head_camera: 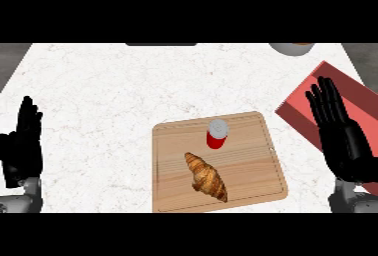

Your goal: Pick the croissant from the cutting board and place it in the cardboard box

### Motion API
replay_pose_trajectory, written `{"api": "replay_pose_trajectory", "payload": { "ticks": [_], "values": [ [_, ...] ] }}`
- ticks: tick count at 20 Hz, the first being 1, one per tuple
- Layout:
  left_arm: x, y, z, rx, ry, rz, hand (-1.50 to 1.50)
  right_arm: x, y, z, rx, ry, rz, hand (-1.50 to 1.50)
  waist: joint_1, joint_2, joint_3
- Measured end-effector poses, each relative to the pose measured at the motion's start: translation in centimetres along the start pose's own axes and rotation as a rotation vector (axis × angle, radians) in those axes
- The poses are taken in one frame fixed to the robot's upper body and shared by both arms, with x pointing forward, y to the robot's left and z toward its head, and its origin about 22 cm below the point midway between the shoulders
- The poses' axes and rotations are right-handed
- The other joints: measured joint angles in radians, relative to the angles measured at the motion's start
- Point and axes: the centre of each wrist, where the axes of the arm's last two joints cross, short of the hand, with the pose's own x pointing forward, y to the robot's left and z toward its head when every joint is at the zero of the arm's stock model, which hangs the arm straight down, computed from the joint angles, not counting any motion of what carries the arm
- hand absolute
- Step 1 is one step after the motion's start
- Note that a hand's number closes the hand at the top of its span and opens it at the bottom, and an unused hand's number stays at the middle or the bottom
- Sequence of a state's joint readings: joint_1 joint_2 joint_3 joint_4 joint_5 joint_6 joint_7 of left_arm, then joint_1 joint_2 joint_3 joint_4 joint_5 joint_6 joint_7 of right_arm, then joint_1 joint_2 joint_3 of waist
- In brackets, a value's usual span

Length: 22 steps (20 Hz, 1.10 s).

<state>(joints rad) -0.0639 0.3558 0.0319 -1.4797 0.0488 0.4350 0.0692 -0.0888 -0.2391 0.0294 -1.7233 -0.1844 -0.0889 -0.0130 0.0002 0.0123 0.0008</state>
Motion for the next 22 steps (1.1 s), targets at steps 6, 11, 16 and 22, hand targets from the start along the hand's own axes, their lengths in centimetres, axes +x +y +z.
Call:
{"api": "replay_pose_trajectory", "payload": {
  "ticks": [6,11,16,22],
  "values": [
    [-2.1,-1.7,1.1,-0.107,0.057,0.025,0.00,1.2,4.4,0.5,0.177,-0.111,0.104,1.50,-0.002,-0.010,-0.002],
    [-3.2,-3.8,2.1,-0.188,0.124,0.067,0.00,-0.4,4.5,2.8,0.173,-0.107,0.447,-1.50,-0.016,-0.015,-0.007],
    [-4.0,-4.4,2.4,-0.229,0.146,0.086,0.00,-1.4,5.2,6.1,0.134,-0.177,0.597,-1.50,-0.013,-0.014,-0.003],
    [-4.3,-4.5,2.2,-0.241,0.152,0.085,0.00,2.8,4.7,6.9,0.209,-0.090,0.787,-1.50,-0.010,-0.015,-0.003]
  ]
}}
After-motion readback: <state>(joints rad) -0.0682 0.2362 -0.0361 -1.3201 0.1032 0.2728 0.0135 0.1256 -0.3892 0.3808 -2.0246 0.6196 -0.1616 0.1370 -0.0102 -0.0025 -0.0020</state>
